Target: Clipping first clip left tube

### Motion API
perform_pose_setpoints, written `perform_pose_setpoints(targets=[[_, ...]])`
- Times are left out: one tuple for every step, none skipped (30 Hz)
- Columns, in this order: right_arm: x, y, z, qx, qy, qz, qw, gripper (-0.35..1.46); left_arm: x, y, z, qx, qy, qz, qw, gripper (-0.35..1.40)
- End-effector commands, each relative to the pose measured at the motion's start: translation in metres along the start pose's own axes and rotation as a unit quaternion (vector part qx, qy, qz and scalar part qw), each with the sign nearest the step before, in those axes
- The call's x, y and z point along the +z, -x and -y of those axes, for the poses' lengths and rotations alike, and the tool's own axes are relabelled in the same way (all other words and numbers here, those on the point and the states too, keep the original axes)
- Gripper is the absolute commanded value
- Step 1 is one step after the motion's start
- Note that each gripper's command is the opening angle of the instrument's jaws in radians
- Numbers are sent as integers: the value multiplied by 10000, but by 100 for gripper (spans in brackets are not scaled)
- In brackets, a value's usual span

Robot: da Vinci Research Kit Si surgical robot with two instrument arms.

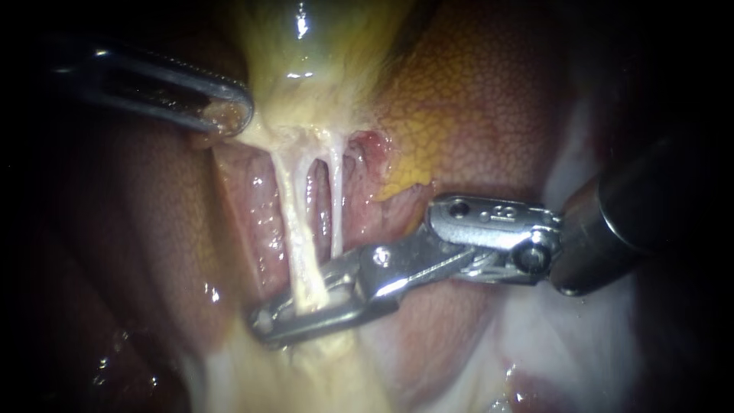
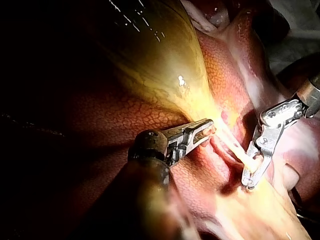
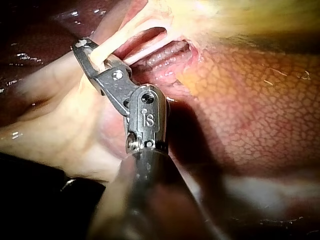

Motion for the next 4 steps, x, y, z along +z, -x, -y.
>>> perform_pose_setpoints(targets=[[-1, 1, -2, 1, 3, 1, 10000, -35, 0, 0, 0, 0, -1, 0, 10000, -35], [-2, 1, -2, 2, 5, 0, 10000, -35, 0, 0, 0, 0, -1, 0, 10000, -35], [-2, 2, -3, 2, 6, 0, 10000, -35, 0, 0, 0, 0, -1, 0, 10000, -35], [-2, 2, -3, 2, 6, 0, 10000, -35, 0, 0, 0, 0, -1, 0, 10000, -35]])
